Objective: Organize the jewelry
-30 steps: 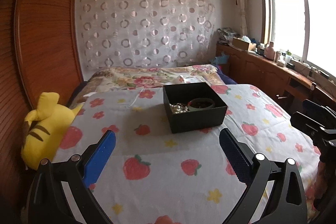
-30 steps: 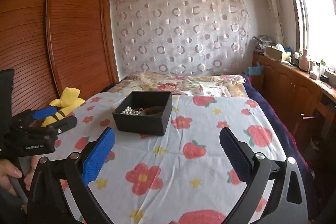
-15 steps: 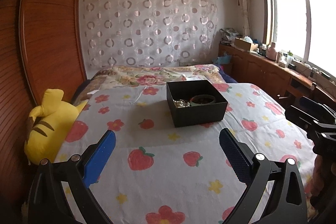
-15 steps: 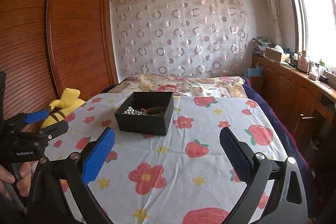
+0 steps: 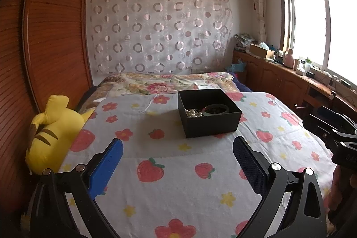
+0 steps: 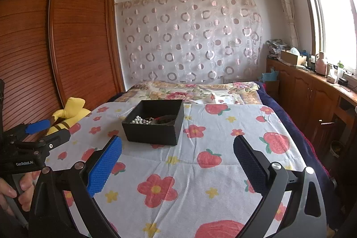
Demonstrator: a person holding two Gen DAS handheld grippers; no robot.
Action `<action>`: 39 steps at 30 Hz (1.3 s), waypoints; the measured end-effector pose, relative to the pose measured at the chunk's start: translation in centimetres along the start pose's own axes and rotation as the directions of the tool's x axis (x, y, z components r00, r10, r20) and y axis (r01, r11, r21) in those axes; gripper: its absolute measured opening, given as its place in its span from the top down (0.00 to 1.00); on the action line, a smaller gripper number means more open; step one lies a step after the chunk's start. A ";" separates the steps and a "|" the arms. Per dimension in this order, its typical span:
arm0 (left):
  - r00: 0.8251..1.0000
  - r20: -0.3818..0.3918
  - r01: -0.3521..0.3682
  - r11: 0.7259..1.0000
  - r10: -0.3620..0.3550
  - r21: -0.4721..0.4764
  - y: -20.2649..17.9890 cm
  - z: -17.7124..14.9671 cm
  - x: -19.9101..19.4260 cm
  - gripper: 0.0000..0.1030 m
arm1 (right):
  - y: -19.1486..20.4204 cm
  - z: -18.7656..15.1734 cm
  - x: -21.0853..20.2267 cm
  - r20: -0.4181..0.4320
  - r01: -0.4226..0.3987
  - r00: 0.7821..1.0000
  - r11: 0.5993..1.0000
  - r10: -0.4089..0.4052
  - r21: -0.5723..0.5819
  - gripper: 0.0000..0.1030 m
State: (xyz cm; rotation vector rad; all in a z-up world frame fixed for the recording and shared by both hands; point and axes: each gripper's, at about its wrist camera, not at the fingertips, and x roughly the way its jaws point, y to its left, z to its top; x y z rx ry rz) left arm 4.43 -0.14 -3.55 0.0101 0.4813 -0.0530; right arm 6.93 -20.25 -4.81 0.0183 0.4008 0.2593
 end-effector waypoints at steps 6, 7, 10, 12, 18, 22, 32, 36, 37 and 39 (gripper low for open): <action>1.000 0.003 0.001 1.000 -0.001 0.000 0.0 0.1 -0.1 0.07 | -0.1 0.0 -0.1 -0.001 0.000 1.000 1.000 0.000 0.001 0.02; 1.000 0.003 0.000 1.000 0.000 0.000 0.0 0.1 -0.2 0.07 | -0.1 0.0 -0.1 -0.001 0.001 1.000 1.000 -0.001 0.002 0.02; 1.000 0.006 -0.003 1.000 0.003 0.003 0.0 0.1 -0.2 0.07 | -0.1 0.0 -0.1 0.000 0.000 1.000 1.000 0.000 0.002 0.02; 1.000 0.009 -0.004 1.000 0.004 0.004 0.0 0.3 -0.4 0.07 | -0.1 0.0 -0.1 0.001 0.000 1.000 1.000 0.000 0.001 0.02; 1.000 0.017 -0.013 1.000 0.012 0.010 -0.1 0.6 -0.6 0.07 | -0.2 0.0 -0.1 0.000 0.000 1.000 1.000 0.000 0.003 0.02; 1.000 0.016 -0.011 1.000 0.011 0.010 -0.2 0.5 -0.6 0.07 | -0.2 -0.1 -0.1 0.001 0.000 1.000 1.000 0.000 0.001 0.02; 1.000 0.017 -0.011 1.000 0.011 0.010 -0.3 0.5 -0.7 0.07 | -0.3 -0.2 -0.1 0.002 0.000 1.000 1.000 0.000 0.002 0.02; 1.000 0.017 -0.011 1.000 0.011 0.010 -0.3 0.4 -0.7 0.07 | -0.4 -0.2 -0.1 0.002 -0.001 1.000 1.000 0.001 0.004 0.02; 1.000 0.017 -0.011 1.000 0.011 0.011 -0.3 0.4 -0.7 0.07 | -0.4 -0.2 -0.1 0.003 0.000 1.000 1.000 0.000 0.003 0.02; 1.000 0.018 -0.011 1.000 0.011 0.010 -0.3 0.4 -0.7 0.07 | -0.4 -0.2 -0.1 0.003 0.000 1.000 1.000 0.000 0.003 0.02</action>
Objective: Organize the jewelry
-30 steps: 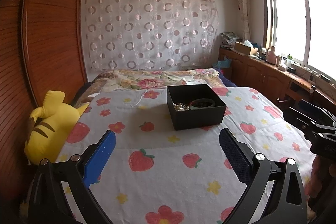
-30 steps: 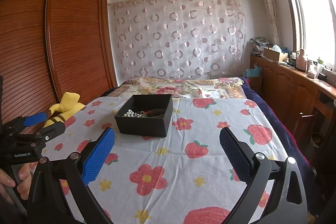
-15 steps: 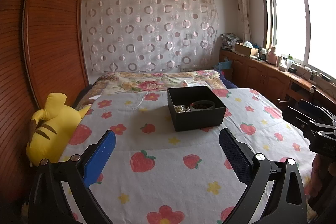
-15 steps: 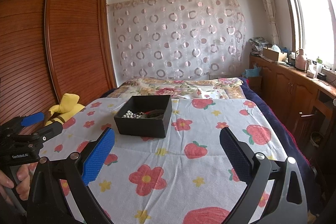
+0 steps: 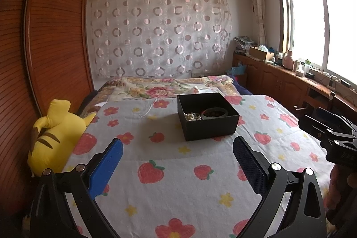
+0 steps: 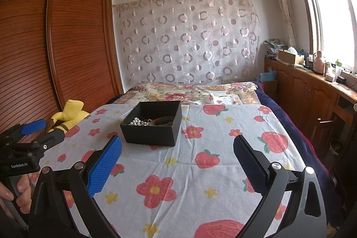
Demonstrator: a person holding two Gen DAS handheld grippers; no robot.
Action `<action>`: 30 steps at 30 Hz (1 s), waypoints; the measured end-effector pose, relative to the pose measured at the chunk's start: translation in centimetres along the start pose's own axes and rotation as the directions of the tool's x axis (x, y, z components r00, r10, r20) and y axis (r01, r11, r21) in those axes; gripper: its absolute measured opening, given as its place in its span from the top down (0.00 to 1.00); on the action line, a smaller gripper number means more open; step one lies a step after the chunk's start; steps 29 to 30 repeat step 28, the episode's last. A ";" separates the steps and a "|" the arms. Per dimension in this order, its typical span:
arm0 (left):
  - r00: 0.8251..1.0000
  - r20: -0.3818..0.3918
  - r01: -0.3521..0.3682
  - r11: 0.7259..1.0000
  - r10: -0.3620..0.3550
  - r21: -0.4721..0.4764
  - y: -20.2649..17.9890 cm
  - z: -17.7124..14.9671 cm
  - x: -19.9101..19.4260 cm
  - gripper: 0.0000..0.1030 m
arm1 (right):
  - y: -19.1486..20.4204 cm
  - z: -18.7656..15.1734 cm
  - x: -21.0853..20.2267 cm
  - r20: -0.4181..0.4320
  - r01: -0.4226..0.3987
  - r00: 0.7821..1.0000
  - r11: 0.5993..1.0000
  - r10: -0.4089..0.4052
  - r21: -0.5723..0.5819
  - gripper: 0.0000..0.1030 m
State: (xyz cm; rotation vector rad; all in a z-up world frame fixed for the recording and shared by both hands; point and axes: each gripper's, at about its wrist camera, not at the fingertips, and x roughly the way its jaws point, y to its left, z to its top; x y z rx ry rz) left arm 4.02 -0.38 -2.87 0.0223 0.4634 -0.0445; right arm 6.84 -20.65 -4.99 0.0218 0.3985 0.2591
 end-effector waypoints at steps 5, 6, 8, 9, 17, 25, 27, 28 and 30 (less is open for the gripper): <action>1.000 0.000 0.001 1.000 -0.001 0.000 0.0 0.0 0.0 0.07 | 0.0 0.0 0.0 0.002 0.000 1.000 1.000 0.000 -0.001 0.02; 1.000 0.000 0.001 1.000 -0.001 0.000 0.0 0.0 0.0 0.07 | 0.0 0.0 0.0 0.002 0.000 1.000 1.000 0.000 -0.001 0.02; 1.000 0.000 -0.001 1.000 0.001 0.000 0.0 -0.1 0.0 0.07 | 0.0 0.0 0.0 0.001 -0.002 1.000 1.000 0.002 0.000 0.02; 1.000 0.001 0.000 1.000 0.000 0.000 0.0 0.0 0.0 0.07 | -0.1 -0.1 0.0 0.001 -0.001 1.000 1.000 0.001 0.001 0.02; 1.000 0.001 0.000 1.000 0.000 0.000 0.0 -0.2 0.1 0.07 | -0.1 -0.1 0.0 0.001 -0.001 1.000 1.000 0.001 0.001 0.02; 1.000 0.003 0.004 1.000 -0.004 -0.001 0.1 -0.3 0.1 0.07 | -0.1 -0.2 0.0 0.003 -0.002 1.000 1.000 0.002 0.002 0.02; 1.000 0.003 0.008 1.000 -0.008 0.001 -0.1 -0.1 0.0 0.07 | -0.1 -0.2 0.0 0.003 -0.001 1.000 1.000 0.001 0.001 0.02; 1.000 0.004 0.010 1.000 -0.010 0.003 -0.2 0.0 0.0 0.07 | -0.1 -0.2 0.0 0.003 -0.001 1.000 1.000 0.001 0.001 0.02; 1.000 0.004 0.010 1.000 -0.010 0.003 -0.2 0.0 0.0 0.07 | -0.1 -0.2 0.0 0.003 -0.001 1.000 1.000 0.001 0.001 0.02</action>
